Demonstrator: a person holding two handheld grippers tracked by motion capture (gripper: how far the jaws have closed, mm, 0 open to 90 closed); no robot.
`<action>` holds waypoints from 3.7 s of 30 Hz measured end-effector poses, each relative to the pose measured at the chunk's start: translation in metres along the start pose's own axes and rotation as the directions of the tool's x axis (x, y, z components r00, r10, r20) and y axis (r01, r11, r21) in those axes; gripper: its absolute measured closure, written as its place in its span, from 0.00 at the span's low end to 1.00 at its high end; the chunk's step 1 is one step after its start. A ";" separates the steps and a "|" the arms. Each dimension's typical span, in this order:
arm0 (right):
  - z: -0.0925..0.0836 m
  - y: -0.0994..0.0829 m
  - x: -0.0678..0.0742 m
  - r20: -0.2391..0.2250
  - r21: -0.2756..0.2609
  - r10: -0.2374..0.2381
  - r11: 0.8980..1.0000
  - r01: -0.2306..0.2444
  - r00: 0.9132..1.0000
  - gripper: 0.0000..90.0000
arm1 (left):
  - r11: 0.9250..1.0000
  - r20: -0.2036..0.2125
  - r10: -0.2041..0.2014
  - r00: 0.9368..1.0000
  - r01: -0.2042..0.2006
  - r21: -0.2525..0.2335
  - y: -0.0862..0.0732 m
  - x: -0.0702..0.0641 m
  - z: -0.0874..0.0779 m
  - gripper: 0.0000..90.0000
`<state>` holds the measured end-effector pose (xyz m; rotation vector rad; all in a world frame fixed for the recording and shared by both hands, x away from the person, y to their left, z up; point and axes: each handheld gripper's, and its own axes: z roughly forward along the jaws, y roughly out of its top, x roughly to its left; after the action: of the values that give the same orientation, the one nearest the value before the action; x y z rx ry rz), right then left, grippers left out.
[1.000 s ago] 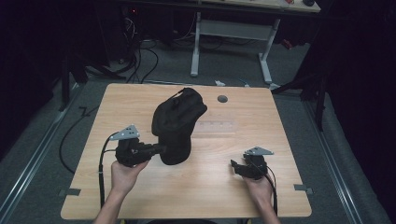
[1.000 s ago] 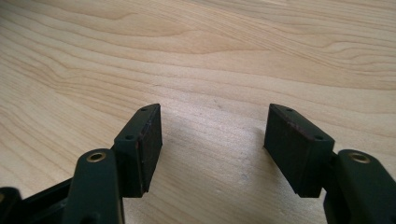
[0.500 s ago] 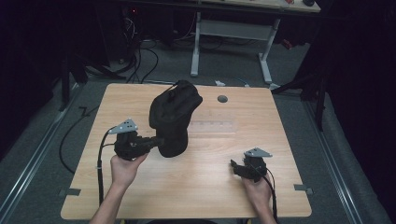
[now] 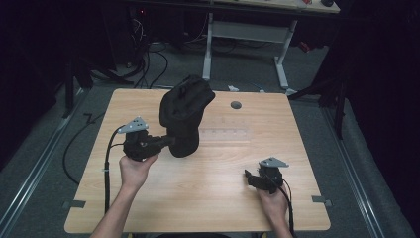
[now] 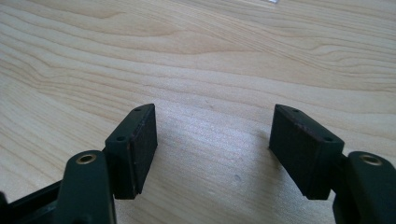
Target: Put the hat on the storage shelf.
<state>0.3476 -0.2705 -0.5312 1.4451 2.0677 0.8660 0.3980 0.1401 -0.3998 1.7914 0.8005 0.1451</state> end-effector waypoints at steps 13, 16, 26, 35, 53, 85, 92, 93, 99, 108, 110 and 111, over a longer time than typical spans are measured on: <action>0.000 0.000 0.000 -0.003 0.000 -0.002 1.000 0.002 1.000 0.36 | 0.999 -0.034 0.004 0.999 -0.006 -0.036 0.018 0.008 0.003 0.96; 0.000 0.000 0.000 -0.004 0.001 0.000 1.000 0.000 1.000 0.35 | 0.999 -0.045 0.003 0.999 -0.005 -0.039 0.021 0.010 0.005 0.96; 0.000 0.000 0.001 -0.005 0.001 0.000 1.000 0.000 1.000 0.35 | 0.999 -0.074 0.006 0.997 -0.010 -0.050 0.033 0.017 0.011 0.96; 0.000 0.000 0.001 -0.005 0.001 -0.001 1.000 0.001 1.000 0.35 | 0.998 -0.113 0.001 0.994 -0.008 -0.060 0.040 0.026 0.020 0.96; 0.000 0.000 0.001 -0.006 0.001 -0.004 1.000 0.004 1.000 0.35 | 0.999 -0.205 0.017 0.979 -0.026 -0.039 0.032 0.038 0.035 0.96; 0.000 0.000 0.001 -0.006 0.002 -0.004 1.000 0.004 1.000 0.35 | 0.999 -0.266 0.022 0.964 -0.034 -0.041 0.019 0.040 0.033 0.96; 0.000 0.000 0.001 -0.006 0.001 -0.005 1.000 0.005 1.000 0.35 | 0.998 -0.272 0.010 0.962 -0.024 -0.051 0.016 0.040 0.031 0.96; 0.000 0.000 0.001 -0.006 0.002 -0.004 1.000 0.004 1.000 0.35 | 0.999 -0.276 0.011 0.961 -0.025 -0.048 0.016 0.040 0.031 0.96; 0.000 0.000 0.001 -0.007 0.001 -0.005 1.000 0.005 1.000 0.35 | 0.999 -0.274 0.000 0.962 -0.011 -0.041 0.011 0.042 0.032 0.96; 0.000 0.000 0.001 -0.007 0.000 -0.005 1.000 0.005 1.000 0.35 | 1.000 -0.272 -0.005 0.962 -0.003 -0.028 0.003 0.043 0.039 0.96; 0.000 0.000 0.001 -0.007 0.000 -0.005 1.000 0.005 1.000 0.35 | 1.000 -0.270 -0.013 0.963 0.006 -0.025 0.001 0.044 0.041 0.95; 0.000 0.000 0.001 -0.007 0.000 -0.005 1.000 0.005 1.000 0.35 | 1.000 -0.268 -0.014 0.963 0.010 -0.018 -0.001 0.045 0.041 0.95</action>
<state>0.3471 -0.2698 -0.5314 1.4390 2.0754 0.8702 0.4511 0.1336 -0.4284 1.7729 0.9991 0.3924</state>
